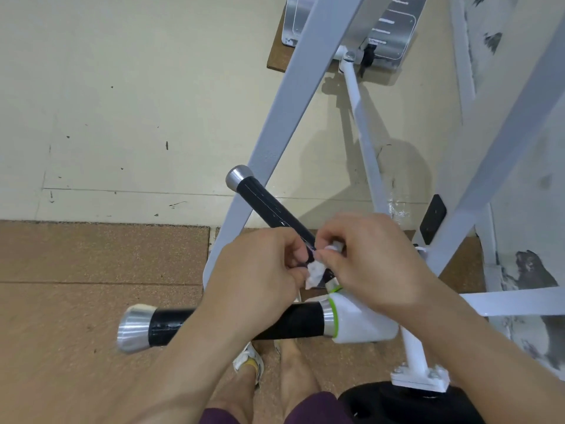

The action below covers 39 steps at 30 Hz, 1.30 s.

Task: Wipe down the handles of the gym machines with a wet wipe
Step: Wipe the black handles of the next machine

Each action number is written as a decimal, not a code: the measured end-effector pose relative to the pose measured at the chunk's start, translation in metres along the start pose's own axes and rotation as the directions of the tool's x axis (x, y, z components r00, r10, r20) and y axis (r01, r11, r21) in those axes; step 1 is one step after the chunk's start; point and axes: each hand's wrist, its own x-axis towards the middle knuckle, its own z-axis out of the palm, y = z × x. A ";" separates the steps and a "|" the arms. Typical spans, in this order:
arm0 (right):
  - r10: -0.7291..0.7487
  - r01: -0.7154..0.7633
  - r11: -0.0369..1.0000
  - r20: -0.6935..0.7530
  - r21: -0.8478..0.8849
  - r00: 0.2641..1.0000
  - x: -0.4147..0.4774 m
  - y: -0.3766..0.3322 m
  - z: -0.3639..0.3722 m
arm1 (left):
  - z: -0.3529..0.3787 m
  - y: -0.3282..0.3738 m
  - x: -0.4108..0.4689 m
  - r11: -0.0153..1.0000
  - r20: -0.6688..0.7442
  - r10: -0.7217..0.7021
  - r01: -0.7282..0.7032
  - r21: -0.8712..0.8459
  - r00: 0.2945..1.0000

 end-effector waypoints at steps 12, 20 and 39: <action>0.060 -0.060 0.995 -0.006 0.082 0.998 0.007 0.003 0.005 | 0.001 0.002 0.002 0.999 0.006 0.019 -0.019 0.045 1.000; 0.039 -0.036 0.999 0.114 -0.030 0.993 -0.013 0.007 -0.010 | 0.004 -0.002 0.014 0.989 0.049 0.002 -0.009 0.147 0.999; -0.002 0.002 0.997 0.006 -0.078 1.000 0.018 -0.022 0.015 | -0.011 -0.018 0.009 0.994 -0.007 0.073 -0.072 0.084 0.997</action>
